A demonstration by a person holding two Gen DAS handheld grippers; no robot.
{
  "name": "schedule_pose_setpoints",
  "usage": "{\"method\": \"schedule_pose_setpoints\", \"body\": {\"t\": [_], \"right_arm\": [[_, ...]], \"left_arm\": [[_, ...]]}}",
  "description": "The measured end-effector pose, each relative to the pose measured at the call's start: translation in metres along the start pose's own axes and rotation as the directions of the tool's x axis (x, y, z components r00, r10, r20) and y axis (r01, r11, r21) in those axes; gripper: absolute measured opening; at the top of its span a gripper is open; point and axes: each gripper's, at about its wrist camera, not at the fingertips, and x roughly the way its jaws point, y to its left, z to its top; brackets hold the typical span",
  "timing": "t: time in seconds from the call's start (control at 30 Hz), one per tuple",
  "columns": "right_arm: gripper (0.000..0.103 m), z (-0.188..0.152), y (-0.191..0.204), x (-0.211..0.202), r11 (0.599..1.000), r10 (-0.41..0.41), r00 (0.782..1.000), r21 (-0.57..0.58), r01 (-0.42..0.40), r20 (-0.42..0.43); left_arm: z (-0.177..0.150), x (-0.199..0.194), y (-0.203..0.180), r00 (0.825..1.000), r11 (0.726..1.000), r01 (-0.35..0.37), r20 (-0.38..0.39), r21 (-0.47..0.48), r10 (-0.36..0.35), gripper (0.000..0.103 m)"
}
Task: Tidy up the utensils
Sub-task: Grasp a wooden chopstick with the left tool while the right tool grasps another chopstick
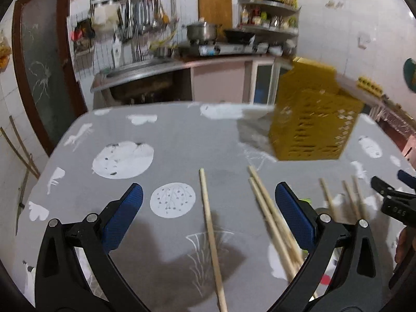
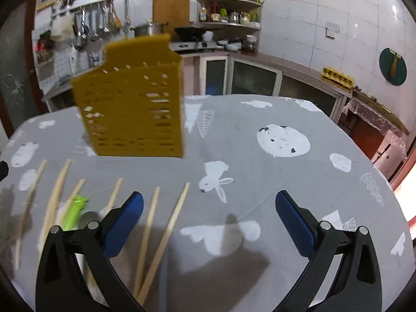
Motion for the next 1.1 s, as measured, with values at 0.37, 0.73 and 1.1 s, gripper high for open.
{"method": "schedule_pose_setpoints", "body": {"t": [0.37,0.73,1.1], "right_arm": [[0.085,0.001,0.006,0.048,0.998,-0.053,0.985,0.008,0.055,-0.167],[0.079,-0.002,0.0,0.063,0.997,-0.009,0.97,0.073,0.028,-0.244],[0.048,0.003,0.005,0.063,0.996,0.008,0.966,0.084,0.014,-0.257]], "left_arm": [[-0.006,0.077,0.013,0.971,0.998,0.009,-0.239,-0.07,-0.026,0.08],[-0.002,0.095,0.009,0.962,0.998,-0.013,-0.272,-0.055,-0.003,0.079],[0.006,0.095,0.016,0.954,0.996,-0.014,-0.301,-0.088,-0.013,0.041]]}}
